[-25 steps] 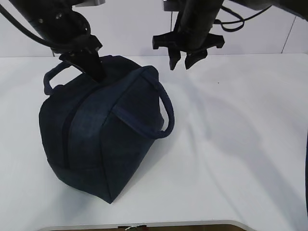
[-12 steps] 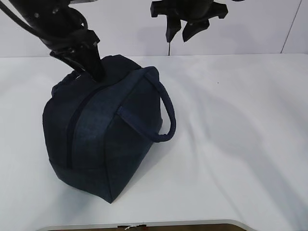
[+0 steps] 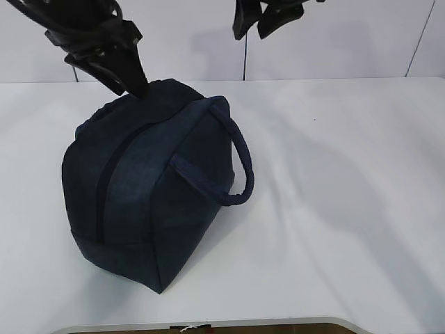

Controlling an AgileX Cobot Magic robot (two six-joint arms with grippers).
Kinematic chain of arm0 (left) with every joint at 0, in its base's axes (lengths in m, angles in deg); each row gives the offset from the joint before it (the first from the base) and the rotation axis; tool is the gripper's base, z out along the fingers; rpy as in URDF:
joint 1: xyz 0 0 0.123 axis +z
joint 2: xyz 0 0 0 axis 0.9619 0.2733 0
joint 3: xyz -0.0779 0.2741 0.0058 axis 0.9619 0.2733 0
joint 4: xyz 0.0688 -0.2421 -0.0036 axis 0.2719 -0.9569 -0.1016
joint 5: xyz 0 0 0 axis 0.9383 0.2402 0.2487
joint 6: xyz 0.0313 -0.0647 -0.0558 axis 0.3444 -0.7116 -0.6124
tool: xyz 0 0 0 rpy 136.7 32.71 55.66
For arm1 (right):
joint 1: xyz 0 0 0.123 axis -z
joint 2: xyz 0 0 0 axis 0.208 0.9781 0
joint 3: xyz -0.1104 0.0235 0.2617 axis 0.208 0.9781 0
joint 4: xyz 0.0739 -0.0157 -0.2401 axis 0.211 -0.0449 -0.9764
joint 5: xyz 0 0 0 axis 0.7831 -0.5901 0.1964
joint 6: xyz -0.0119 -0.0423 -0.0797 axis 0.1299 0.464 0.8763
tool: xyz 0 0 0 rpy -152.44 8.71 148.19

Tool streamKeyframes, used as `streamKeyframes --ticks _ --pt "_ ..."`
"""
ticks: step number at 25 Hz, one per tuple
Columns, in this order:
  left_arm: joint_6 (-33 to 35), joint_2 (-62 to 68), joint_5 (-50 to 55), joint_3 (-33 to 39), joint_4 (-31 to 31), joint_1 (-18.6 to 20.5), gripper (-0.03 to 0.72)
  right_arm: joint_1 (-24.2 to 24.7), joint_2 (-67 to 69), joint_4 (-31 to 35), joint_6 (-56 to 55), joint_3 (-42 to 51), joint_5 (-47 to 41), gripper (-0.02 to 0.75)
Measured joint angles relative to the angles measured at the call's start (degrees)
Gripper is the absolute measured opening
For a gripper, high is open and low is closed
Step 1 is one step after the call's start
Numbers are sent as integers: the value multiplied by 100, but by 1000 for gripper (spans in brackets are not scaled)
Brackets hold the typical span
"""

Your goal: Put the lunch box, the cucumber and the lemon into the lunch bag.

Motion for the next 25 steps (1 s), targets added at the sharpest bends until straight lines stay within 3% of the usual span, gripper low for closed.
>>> streamKeyframes --ticks 6,13,25 --pt "-345 -317 25 0 568 0 292 0 -967 -470 158 1407 0 347" --pt "-499 -1078 57 155 801 0 292 0 -2290 -881 364 3199 -11 347" --pt "-610 -3174 128 1498 1232 0 292 0 -4671 -1017 431 5380 -11 347"
